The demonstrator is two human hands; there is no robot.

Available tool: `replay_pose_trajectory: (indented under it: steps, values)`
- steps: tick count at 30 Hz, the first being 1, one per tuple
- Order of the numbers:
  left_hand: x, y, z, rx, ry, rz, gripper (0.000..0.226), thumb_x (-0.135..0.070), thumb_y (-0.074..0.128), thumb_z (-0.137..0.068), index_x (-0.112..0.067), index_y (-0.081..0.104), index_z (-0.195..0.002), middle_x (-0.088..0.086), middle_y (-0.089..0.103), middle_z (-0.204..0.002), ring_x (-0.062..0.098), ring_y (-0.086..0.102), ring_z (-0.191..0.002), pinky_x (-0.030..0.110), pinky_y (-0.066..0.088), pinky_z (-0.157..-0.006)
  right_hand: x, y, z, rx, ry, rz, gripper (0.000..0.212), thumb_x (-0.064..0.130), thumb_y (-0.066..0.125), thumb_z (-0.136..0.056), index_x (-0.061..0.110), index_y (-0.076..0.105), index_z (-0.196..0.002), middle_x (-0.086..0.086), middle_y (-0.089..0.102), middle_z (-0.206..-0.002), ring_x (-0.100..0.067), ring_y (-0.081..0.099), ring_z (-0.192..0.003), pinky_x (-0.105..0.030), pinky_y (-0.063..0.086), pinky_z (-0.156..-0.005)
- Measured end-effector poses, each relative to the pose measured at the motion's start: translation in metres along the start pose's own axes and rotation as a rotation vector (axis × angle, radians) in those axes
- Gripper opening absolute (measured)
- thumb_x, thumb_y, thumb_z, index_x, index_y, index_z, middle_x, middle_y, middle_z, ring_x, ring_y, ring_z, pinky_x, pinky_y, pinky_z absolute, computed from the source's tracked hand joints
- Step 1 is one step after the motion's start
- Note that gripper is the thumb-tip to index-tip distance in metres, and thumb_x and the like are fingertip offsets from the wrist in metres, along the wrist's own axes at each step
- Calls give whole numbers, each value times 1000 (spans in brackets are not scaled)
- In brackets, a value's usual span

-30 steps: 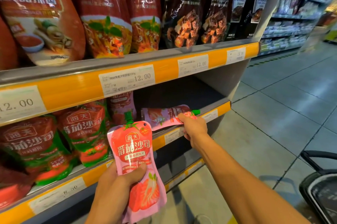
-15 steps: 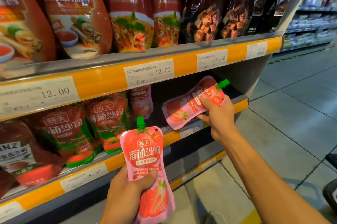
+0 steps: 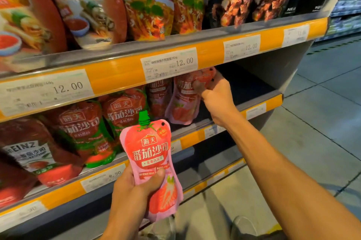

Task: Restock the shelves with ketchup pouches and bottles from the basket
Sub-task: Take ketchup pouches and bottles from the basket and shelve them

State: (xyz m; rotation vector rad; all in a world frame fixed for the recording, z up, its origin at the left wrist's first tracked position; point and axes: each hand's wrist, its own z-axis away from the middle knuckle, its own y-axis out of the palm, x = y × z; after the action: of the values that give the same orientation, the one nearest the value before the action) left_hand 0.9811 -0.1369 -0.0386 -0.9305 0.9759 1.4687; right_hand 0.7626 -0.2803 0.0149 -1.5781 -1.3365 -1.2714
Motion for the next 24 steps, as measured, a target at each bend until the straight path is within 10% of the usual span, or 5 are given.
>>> replay_pose_trajectory:
  steps: [3,6,17,24]
  values:
    - [-4,0,1,-26,8,-15,51,-35,80,-54,-17,71,-101,3,78,-83,15,71,-58,54,55,-59,-6,11,1,145,6,25,35,4,67,-94,27,57,-117,4,69,-115,-13,66,-112,-37,56,-97]
    - [-7,-1,1,-29,5,-6,49,-37,79,-56,-18,72,-101,3,78,-85,15,72,-60,30,50,-39,-11,16,3,247,66,47,32,15,67,-95,28,54,-122,6,67,-117,-8,66,-111,-27,56,-90]
    - [-10,-7,-1,-42,36,-6,32,-32,78,-72,-23,70,-102,0,78,-86,10,70,-58,17,46,-40,-49,-1,23,270,67,628,63,24,91,-70,18,59,-124,3,72,-111,-13,69,-100,-31,59,-85]
    - [-17,-5,-2,-66,66,-12,26,-27,75,-82,-21,68,-107,-1,77,-87,8,65,-53,66,46,-75,-59,16,21,207,82,528,60,13,93,-68,16,58,-117,0,72,-106,-13,70,-99,-36,60,-88]
